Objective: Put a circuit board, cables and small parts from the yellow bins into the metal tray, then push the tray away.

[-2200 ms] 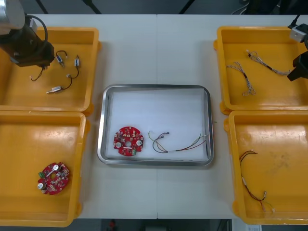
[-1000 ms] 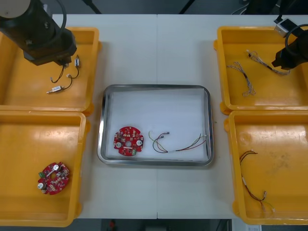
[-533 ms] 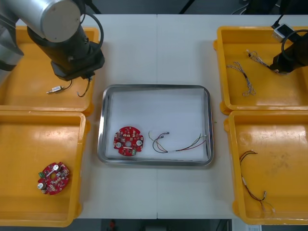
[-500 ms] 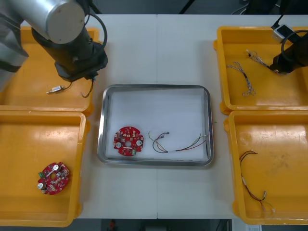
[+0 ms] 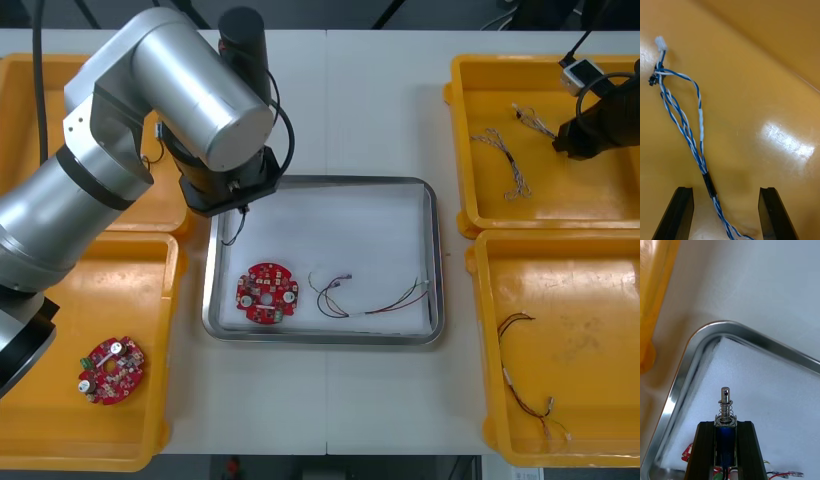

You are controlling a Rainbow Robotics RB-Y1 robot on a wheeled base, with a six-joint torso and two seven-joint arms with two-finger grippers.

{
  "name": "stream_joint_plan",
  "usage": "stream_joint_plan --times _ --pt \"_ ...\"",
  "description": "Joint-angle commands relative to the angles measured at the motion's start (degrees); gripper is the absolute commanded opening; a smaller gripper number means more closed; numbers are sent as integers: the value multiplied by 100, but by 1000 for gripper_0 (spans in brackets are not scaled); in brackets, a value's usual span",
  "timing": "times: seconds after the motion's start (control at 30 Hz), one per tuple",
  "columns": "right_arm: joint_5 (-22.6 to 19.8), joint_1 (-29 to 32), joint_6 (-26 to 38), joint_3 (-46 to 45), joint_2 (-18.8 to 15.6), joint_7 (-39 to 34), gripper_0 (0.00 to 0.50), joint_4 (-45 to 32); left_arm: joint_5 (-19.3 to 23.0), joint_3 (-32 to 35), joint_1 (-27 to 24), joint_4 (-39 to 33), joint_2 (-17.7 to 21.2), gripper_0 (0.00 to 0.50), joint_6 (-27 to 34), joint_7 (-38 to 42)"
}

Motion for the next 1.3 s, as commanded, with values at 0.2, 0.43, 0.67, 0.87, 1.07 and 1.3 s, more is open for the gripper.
stream_joint_plan --times 0.2,0.43,0.67,0.87,1.07,1.3 --pt "-382 -68 -141 -318 49 165 500 0 -707 -693 344 -108 -339 0 -588 818" --pt "-418 73 -282 -353 40 182 500 0 -1085 -895 380 156 -506 0 -851 888" --pt "-453 116 -440 -353 40 112 500 44 -1287 -957 380 622 -620 4 -1256 906" --pt "-646 134 -475 -353 40 156 500 211 -1261 -1018 380 674 -620 42 -1282 906" --pt "-1015 292 -475 -353 49 121 500 211 -1269 -1018 380 666 -576 312 -1273 879" --pt "-1147 407 -475 -353 49 121 448 211 -1252 -1010 344 560 -471 500 -1256 914"
